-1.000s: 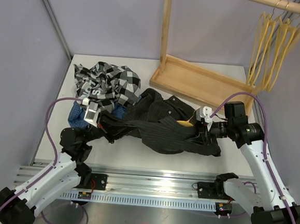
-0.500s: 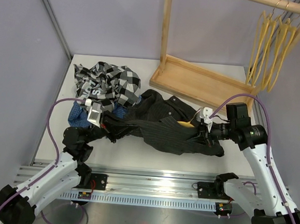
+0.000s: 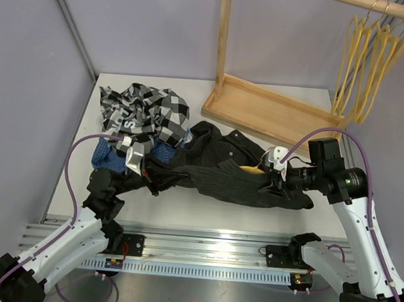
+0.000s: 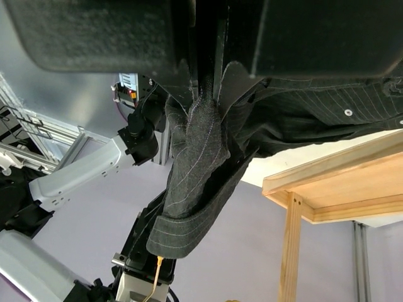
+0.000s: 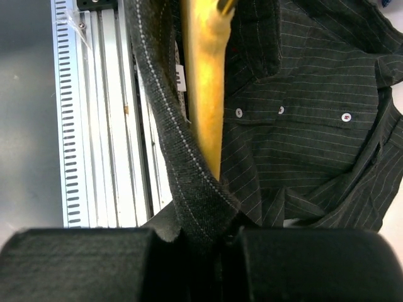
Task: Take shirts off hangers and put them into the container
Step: 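Pass the hanger from the left arm to the right, then take shirts off hangers and put them into the container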
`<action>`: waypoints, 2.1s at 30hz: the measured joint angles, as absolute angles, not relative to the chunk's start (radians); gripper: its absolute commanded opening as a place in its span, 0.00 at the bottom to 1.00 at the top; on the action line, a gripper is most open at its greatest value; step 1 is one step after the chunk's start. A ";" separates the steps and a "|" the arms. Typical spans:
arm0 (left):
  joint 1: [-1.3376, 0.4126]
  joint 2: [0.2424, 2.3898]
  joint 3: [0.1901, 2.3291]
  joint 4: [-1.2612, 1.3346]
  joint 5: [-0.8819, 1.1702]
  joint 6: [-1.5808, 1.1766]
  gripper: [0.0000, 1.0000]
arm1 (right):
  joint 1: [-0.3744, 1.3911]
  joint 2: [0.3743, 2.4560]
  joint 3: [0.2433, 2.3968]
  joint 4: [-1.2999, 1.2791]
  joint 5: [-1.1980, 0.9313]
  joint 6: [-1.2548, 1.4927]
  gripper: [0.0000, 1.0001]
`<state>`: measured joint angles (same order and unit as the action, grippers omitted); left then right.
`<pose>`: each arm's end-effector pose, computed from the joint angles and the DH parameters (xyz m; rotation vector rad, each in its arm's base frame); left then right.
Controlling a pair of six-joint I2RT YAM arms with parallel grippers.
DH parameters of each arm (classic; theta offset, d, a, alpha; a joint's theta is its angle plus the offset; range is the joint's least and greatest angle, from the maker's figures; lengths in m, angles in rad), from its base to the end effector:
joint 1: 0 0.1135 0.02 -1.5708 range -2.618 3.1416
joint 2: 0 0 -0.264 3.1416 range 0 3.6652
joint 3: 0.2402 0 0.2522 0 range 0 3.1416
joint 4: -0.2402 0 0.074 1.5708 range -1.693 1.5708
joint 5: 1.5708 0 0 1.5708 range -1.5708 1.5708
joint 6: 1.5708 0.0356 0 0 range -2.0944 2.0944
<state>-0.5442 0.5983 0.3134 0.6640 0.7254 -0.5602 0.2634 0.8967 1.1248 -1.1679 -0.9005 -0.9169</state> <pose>0.1138 -0.0965 0.2882 0.6839 1.2452 -1.3596 0.1250 0.0626 0.3560 -1.4905 1.6109 0.7653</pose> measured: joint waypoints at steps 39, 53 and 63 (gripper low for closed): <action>-0.904 1.510 1.343 -0.350 0.384 -0.756 0.91 | 0.384 0.730 1.027 -1.201 -0.255 -1.529 0.00; -1.028 1.700 1.470 -0.536 0.354 -0.628 0.20 | 0.384 0.709 0.997 -1.202 -0.253 -1.530 0.00; -1.051 1.638 1.455 -0.529 0.243 -0.535 0.01 | 0.385 0.707 0.979 -1.197 -0.260 -1.504 0.00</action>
